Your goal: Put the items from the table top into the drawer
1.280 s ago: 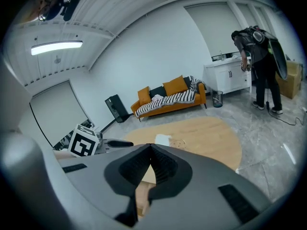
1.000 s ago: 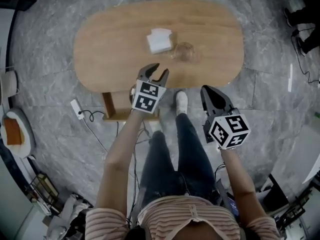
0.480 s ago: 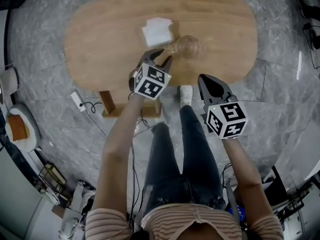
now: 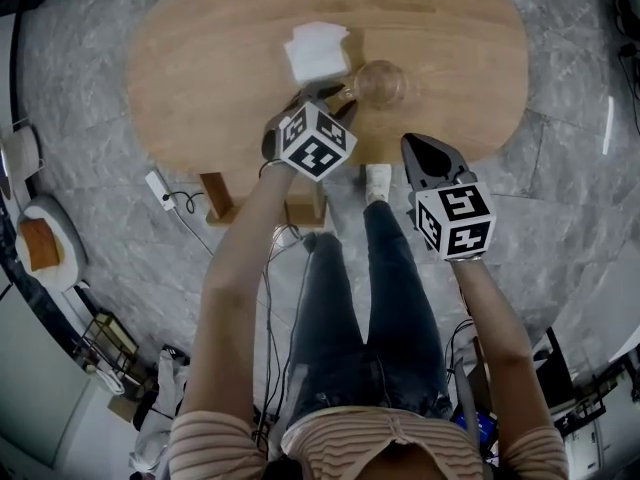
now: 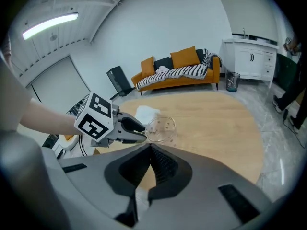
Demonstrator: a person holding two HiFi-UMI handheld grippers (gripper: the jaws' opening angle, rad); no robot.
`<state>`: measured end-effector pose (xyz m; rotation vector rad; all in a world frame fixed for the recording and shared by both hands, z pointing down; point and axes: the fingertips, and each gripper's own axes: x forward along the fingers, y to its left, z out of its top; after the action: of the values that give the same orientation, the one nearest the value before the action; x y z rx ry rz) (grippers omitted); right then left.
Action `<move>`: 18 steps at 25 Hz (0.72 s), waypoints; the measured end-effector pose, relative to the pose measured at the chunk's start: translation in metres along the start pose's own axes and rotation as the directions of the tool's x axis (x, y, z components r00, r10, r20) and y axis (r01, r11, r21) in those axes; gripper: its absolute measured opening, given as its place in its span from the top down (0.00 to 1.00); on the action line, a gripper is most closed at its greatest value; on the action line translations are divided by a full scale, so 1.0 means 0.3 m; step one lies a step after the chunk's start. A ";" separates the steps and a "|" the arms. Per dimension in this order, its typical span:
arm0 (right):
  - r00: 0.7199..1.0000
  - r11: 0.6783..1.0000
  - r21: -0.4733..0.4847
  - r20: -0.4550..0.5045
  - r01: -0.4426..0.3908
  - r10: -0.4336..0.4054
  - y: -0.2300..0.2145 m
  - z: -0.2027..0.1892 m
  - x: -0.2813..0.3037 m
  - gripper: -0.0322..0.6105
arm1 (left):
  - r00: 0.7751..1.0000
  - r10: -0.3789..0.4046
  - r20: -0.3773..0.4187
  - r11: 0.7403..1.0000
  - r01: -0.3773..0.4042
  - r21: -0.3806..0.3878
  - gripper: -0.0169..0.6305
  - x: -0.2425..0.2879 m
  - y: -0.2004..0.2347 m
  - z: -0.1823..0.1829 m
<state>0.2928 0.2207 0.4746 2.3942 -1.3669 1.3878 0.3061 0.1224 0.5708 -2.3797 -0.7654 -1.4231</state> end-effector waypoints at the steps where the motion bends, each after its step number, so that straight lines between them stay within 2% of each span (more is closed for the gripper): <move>1: 1.000 1.000 0.004 0.001 -0.001 0.001 -0.002 0.001 0.000 0.94 | 1.000 -0.002 -0.008 1.000 0.002 0.019 0.78 0.008 -0.002 0.002; 6: 1.000 1.000 0.025 -0.006 -0.011 0.011 -0.010 -0.003 -0.001 0.94 | 0.999 0.017 -0.049 0.992 -0.011 0.129 0.79 0.033 -0.002 0.014; 8: 1.000 0.999 0.031 -0.012 -0.015 0.015 -0.011 -0.008 -0.001 0.94 | 0.997 0.039 -0.060 0.984 -0.028 0.175 0.84 0.036 -0.001 0.015; 11: 1.000 0.999 0.028 -0.016 -0.021 0.021 -0.004 -0.013 0.003 0.94 | 0.996 0.055 -0.069 0.974 -0.038 0.224 0.86 0.040 -0.006 0.012; 15: 0.999 0.999 0.028 -0.022 -0.028 0.028 0.005 -0.018 0.005 0.94 | 0.997 0.029 -0.067 0.981 -0.015 0.196 0.87 0.042 -0.031 0.008; 18: 0.999 0.999 0.025 -0.026 -0.029 0.030 0.006 -0.016 0.004 0.94 | 0.998 0.042 -0.055 0.986 -0.033 0.163 0.88 0.034 -0.037 0.003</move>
<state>0.2886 0.2210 0.4776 2.3711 -1.3923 1.4465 0.3044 0.1350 0.5788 -2.2088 -0.7855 -1.3546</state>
